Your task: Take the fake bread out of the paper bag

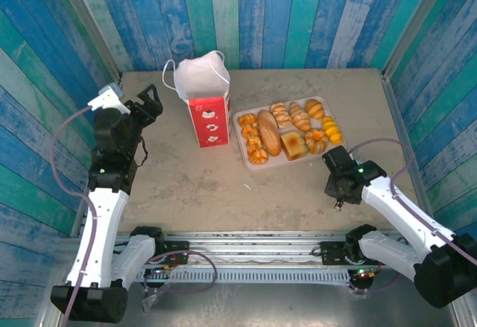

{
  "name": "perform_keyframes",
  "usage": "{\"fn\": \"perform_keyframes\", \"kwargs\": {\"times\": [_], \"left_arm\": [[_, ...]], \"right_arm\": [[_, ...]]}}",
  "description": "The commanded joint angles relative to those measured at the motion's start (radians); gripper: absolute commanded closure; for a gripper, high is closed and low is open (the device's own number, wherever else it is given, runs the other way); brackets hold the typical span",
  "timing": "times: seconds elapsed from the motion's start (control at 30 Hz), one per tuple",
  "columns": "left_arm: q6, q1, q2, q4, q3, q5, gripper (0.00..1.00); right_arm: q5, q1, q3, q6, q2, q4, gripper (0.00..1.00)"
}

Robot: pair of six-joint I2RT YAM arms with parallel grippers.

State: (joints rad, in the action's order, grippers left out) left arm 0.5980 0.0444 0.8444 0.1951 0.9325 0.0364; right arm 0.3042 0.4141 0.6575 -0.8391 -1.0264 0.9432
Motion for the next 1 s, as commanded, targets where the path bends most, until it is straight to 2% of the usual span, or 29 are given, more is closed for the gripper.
{"fn": "perform_keyframes", "kwargs": {"times": [0.0,0.17,0.33,0.63,0.87,0.9,0.97], "left_arm": [[-0.017,-0.005,0.005,-0.034,-0.010,0.013,0.06],[-0.007,-0.005,-0.001,-0.055,-0.029,0.021,0.06],[-0.004,-0.005,-0.011,-0.059,-0.034,0.036,0.06],[0.006,-0.005,-0.008,-0.073,-0.044,0.040,0.06],[0.013,-0.005,0.005,-0.086,-0.050,0.027,0.06],[0.014,-0.005,0.005,-0.086,-0.050,0.025,0.06],[0.015,-0.005,0.004,-0.086,-0.050,0.026,0.06]], "right_arm": [[0.087,-0.049,-0.015,-0.014,-0.033,-0.055,0.58],[-0.011,-0.157,-0.062,0.059,-0.099,-0.174,0.54],[-0.128,-0.272,-0.076,0.144,-0.190,-0.235,0.47],[-0.158,-0.321,-0.075,0.168,-0.248,-0.288,0.28],[-0.167,-0.383,-0.055,0.190,-0.215,-0.271,0.22],[-0.163,-0.390,-0.047,0.195,-0.197,-0.258,0.20],[-0.151,-0.398,-0.022,0.205,-0.157,-0.222,0.09]]}}
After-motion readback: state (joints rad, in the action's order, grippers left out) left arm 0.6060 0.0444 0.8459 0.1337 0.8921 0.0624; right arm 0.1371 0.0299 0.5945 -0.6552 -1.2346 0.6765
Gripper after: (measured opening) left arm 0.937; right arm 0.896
